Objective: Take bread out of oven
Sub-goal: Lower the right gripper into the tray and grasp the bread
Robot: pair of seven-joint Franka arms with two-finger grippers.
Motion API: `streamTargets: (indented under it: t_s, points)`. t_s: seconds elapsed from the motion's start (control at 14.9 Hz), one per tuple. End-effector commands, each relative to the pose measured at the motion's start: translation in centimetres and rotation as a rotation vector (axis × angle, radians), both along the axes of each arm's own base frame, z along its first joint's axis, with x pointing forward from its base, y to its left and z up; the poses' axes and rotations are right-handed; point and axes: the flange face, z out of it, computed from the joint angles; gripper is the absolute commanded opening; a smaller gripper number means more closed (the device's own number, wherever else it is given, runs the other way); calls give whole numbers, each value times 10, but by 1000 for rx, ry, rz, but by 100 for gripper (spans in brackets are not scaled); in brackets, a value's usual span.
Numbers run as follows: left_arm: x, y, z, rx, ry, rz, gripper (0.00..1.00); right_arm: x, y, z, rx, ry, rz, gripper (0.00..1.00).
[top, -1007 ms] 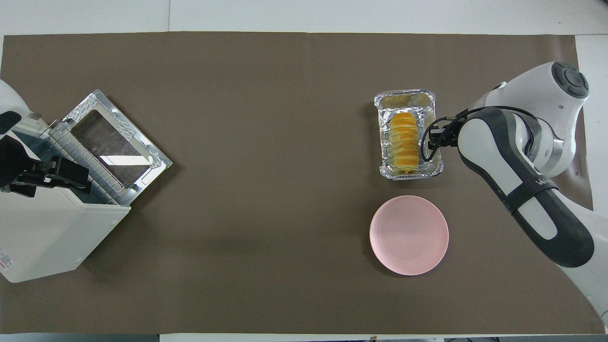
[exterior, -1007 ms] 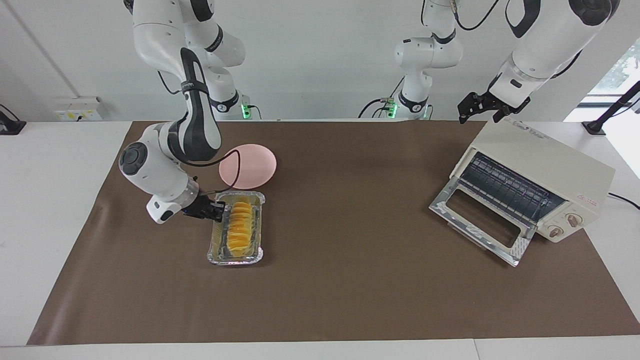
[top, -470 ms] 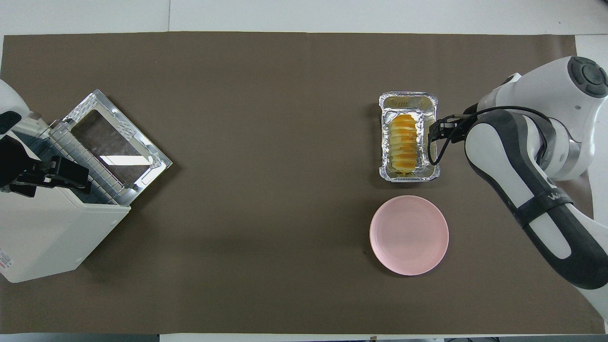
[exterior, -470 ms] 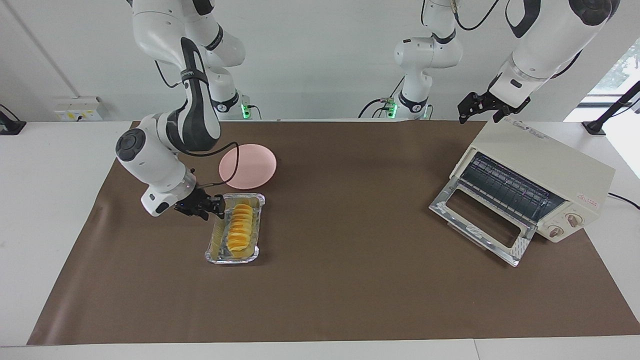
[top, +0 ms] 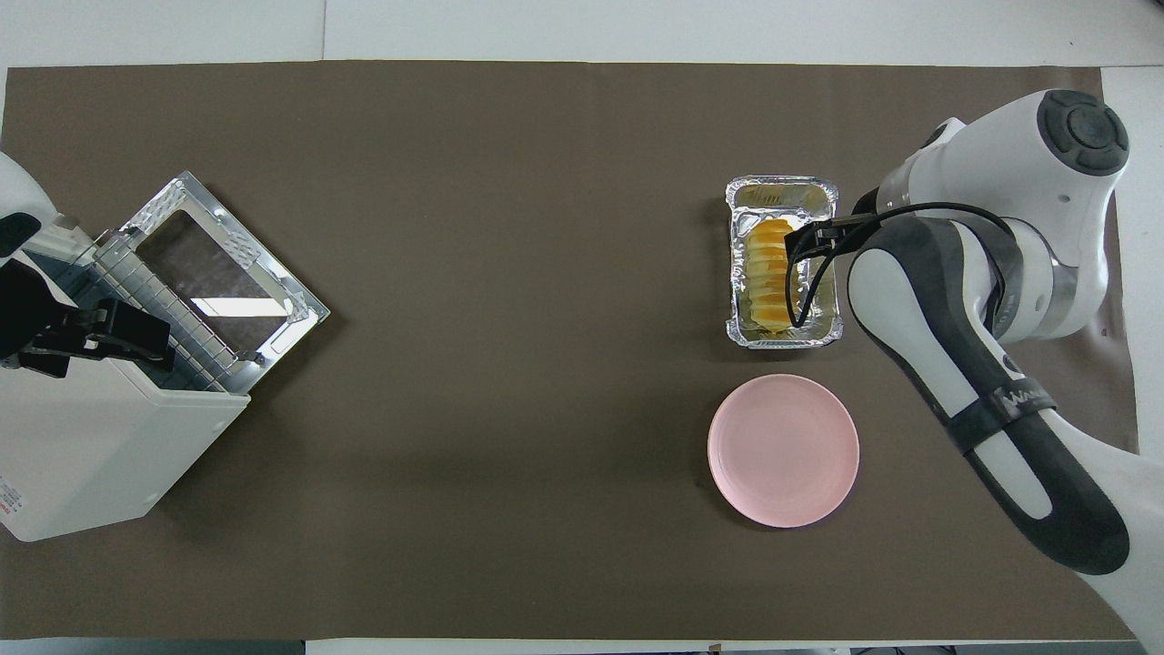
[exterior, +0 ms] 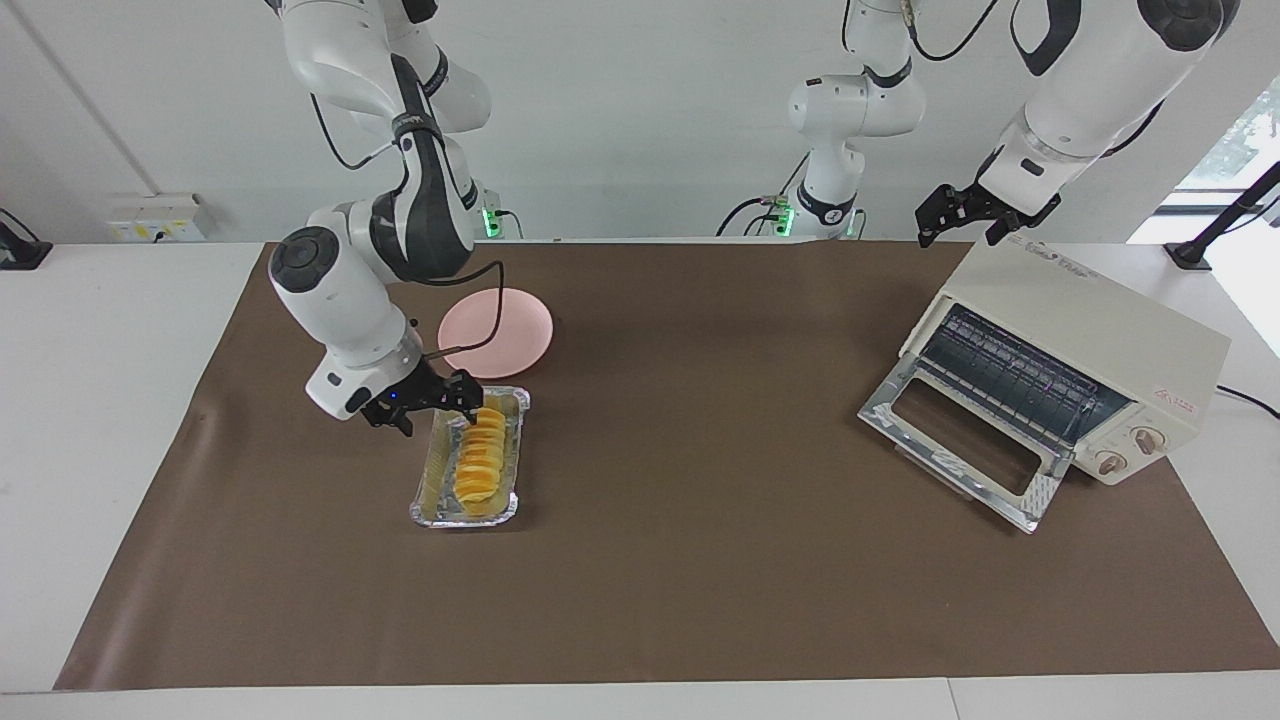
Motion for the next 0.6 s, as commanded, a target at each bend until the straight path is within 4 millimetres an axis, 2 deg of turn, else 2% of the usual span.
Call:
streamTargets:
  t_s: [0.0,0.34,0.54]
  points:
    - [-4,3,2,11,-17,-3,100,4,-4,-28,-12,19,-6,100]
    - [-4,3,2,11,-17,-3,100,-8,-3,-62,-4,35,-51,96]
    - [-4,3,2,11,-17,-4,100,-9,-2,-66,1,35,-70,95]
